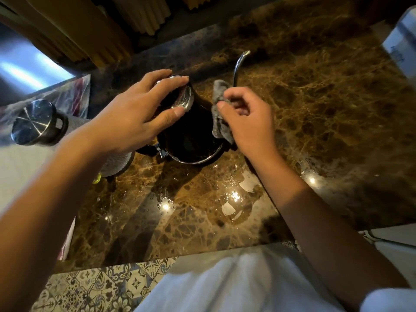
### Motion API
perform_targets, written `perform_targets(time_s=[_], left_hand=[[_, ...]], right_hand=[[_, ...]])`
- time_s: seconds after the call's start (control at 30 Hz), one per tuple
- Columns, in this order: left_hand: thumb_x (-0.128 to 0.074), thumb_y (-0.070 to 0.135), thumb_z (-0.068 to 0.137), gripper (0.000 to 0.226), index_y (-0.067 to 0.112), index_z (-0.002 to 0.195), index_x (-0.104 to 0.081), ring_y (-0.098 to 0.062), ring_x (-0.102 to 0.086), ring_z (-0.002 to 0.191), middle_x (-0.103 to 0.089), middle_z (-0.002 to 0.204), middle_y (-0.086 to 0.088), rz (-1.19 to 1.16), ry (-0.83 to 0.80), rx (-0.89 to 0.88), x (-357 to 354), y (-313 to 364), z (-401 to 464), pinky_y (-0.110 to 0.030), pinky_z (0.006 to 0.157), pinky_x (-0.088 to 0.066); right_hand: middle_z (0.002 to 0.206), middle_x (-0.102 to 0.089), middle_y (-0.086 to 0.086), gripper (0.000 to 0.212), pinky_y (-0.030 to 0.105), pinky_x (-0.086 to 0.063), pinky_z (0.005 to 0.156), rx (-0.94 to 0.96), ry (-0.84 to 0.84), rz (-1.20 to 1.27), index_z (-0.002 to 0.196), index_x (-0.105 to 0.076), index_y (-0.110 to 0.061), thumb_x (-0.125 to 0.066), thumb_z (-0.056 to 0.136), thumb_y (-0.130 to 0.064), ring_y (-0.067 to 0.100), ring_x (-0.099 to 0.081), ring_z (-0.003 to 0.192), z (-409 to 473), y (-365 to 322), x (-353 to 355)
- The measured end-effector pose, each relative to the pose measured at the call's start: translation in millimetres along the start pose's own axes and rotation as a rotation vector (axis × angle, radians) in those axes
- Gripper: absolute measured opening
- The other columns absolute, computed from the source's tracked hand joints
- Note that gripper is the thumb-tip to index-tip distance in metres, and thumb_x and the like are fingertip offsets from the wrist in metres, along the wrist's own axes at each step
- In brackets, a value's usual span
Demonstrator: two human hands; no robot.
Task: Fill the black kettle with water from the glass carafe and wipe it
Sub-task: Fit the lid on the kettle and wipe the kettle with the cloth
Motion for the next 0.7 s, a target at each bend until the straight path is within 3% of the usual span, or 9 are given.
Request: perform_targets(time_s=[0.07,0.13,0.23,0.33,0.4,0.53,0.63,0.7], left_hand=[[-0.044,0.063,0.093,0.072,0.043,0.159,-0.026,-0.023,-0.031,0.15,-0.016,0.17,0.008,-0.018,-0.017,-0.021,-1,1,-2,-0.034,0.107,-0.035],[-0.047,0.058,0.094,0.07,0.041,0.159,-0.029,-0.021,-0.028,0.152,-0.015,0.17,0.009,-0.08,-0.033,-0.042,-3,-1,-6,-0.036,0.11,-0.037],[-0.05,0.051,0.1,0.063,0.04,0.158,-0.03,-0.02,-0.025,0.153,-0.014,0.17,0.009,-0.128,-0.046,-0.056,-4,-2,-7,-0.04,0.112,-0.04],[-0.046,0.056,0.099,0.065,0.038,0.159,-0.028,-0.021,-0.024,0.153,-0.014,0.17,0.007,-0.102,-0.044,-0.056,-5,0,-7,-0.045,0.115,-0.039],[-0.043,0.058,0.1,0.065,0.035,0.16,-0.027,-0.024,-0.024,0.153,-0.015,0.17,0.002,-0.07,-0.029,-0.044,-5,2,-7,-0.05,0.117,-0.038],[-0.04,0.057,0.1,0.069,0.033,0.162,-0.023,-0.031,-0.023,0.153,-0.013,0.171,-0.002,-0.016,0.016,0.027,-8,7,-5,-0.055,0.117,-0.036],[-0.035,0.06,0.096,0.075,0.032,0.164,-0.02,-0.035,-0.022,0.153,-0.012,0.171,-0.005,0.044,0.034,0.073,-9,11,-2,-0.055,0.119,-0.033],[-0.034,0.061,0.096,0.075,0.031,0.164,-0.02,-0.036,-0.023,0.153,-0.012,0.171,-0.006,0.062,0.042,0.084,-9,13,-2,-0.056,0.118,-0.032]], right_hand=[[0.095,-0.072,-0.008,0.015,0.017,-0.054,0.073,0.056,-0.072,0.006,0.11,-0.076,-0.026,-0.072,0.096,-0.02,0.004,-0.067,0.084,-3,-4,-16],[0.088,-0.069,-0.01,0.017,0.017,-0.052,0.068,0.08,-0.073,-0.018,0.114,-0.076,-0.025,-0.071,0.098,-0.022,0.002,-0.063,0.077,-11,2,-23],[0.07,-0.06,-0.011,0.011,0.041,-0.057,0.063,0.023,-0.036,-0.124,0.11,-0.07,-0.022,-0.068,0.1,-0.026,0.008,-0.058,0.061,-23,31,-15],[0.065,-0.059,-0.008,0.01,0.054,-0.057,0.066,-0.134,-0.05,-0.207,0.107,-0.066,-0.022,-0.065,0.1,-0.028,0.019,-0.062,0.063,-27,65,-6],[0.066,-0.057,-0.011,0.006,0.052,-0.057,0.065,-0.133,-0.062,-0.206,0.102,-0.066,-0.026,-0.067,0.097,-0.03,0.015,-0.061,0.063,-31,69,-3],[0.075,-0.057,-0.014,0.008,0.042,-0.055,0.06,0.051,-0.066,-0.229,0.1,-0.067,-0.028,-0.072,0.093,-0.026,0.008,-0.053,0.062,-45,44,-5],[0.088,-0.068,-0.006,0.006,0.03,-0.05,0.057,0.233,-0.045,-0.342,0.098,-0.074,-0.018,-0.075,0.093,-0.02,0.004,-0.055,0.067,-63,22,-11],[0.089,-0.073,0.001,0.004,0.034,-0.053,0.059,0.316,-0.072,-0.39,0.095,-0.078,-0.013,-0.078,0.092,-0.016,0.013,-0.064,0.071,-75,12,-23]])
Point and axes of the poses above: each hand's wrist, its own z-axis towards the middle knuckle, its own x-axis out of the back of the hand, y = z × x, the point moved 9 cm from there along z, towards the middle knuckle
